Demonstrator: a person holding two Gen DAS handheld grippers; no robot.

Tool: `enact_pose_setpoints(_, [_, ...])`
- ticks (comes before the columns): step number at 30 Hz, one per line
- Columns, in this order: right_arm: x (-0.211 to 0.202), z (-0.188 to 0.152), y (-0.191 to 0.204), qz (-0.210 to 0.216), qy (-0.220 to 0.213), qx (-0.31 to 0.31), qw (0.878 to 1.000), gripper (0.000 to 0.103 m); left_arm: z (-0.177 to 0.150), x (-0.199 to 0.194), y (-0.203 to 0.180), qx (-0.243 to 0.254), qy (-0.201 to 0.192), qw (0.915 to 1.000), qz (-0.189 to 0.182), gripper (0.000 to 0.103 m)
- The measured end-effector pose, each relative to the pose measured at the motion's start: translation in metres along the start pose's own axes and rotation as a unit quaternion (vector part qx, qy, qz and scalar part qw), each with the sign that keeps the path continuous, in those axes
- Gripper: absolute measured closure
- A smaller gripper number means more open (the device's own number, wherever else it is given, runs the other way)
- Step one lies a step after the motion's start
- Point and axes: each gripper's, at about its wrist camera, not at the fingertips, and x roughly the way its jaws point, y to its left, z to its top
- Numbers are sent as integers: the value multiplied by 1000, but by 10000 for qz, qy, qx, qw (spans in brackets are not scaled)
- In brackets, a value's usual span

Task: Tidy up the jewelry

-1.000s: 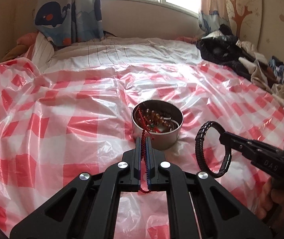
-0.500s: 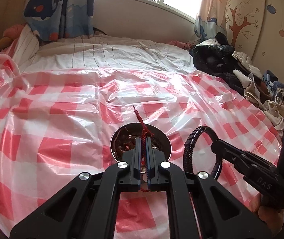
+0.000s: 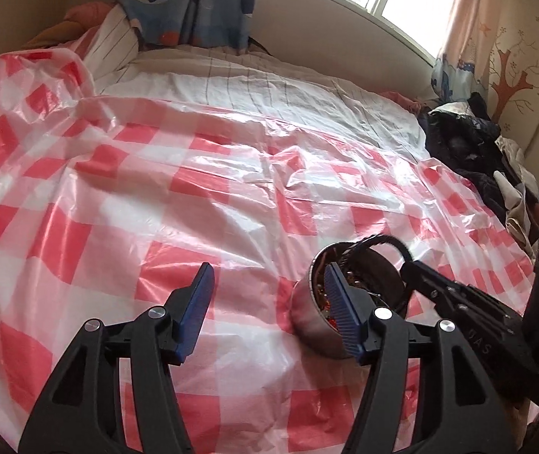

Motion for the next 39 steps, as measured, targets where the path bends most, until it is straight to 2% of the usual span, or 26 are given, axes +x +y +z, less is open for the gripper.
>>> enact_pose_setpoints(2, [10,-4,1,-33,205,-40,9998,79,-2,0,2,-37,24,10000,-1,46])
enact_pose_setpoints(9, [-19,-15,-11,-112,-69,161,9998,67,-22,-6,-3,115,129,9998,131,38])
enact_pose_setpoints(13, [-36,-36,-15,-161,62,215,9996,55,-42,-16,-12,413,171,9980,457,32])
enact_pose_setpoints(15, [-47,-52,-17,-247,177,212,9993,54,-51,-24,-18,592,164,9959,671,27])
enact_pose_setpoints(17, [-59,-67,-17,-427,254,159,9986,47,-61,-32,-22,773,132,9929,889,18])
enact_pose_setpoints(22, [-70,-96,-20,-528,533,262,9968,43,-89,-59,-24,999,104,9865,1296,9])
enact_pose_setpoints(26, [-67,-114,0,-636,696,-97,9955,31,-115,-71,-16,872,292,9872,1305,8])
enact_pose_setpoints(28, [-66,-120,8,-740,710,-251,9944,30,-124,-73,-16,842,355,9869,1332,8])
enact_pose_setpoints(33, [-76,-133,11,-726,701,-147,9948,25,-139,-80,-24,962,341,9869,1246,8])
enact_pose_setpoints(36, [-83,-143,17,-801,634,-238,9945,22,-149,-77,-26,966,469,9871,1184,8])
enact_pose_setpoints(39, [-86,-147,19,-844,562,-261,9945,21,-151,-76,-26,976,388,9871,1205,8])
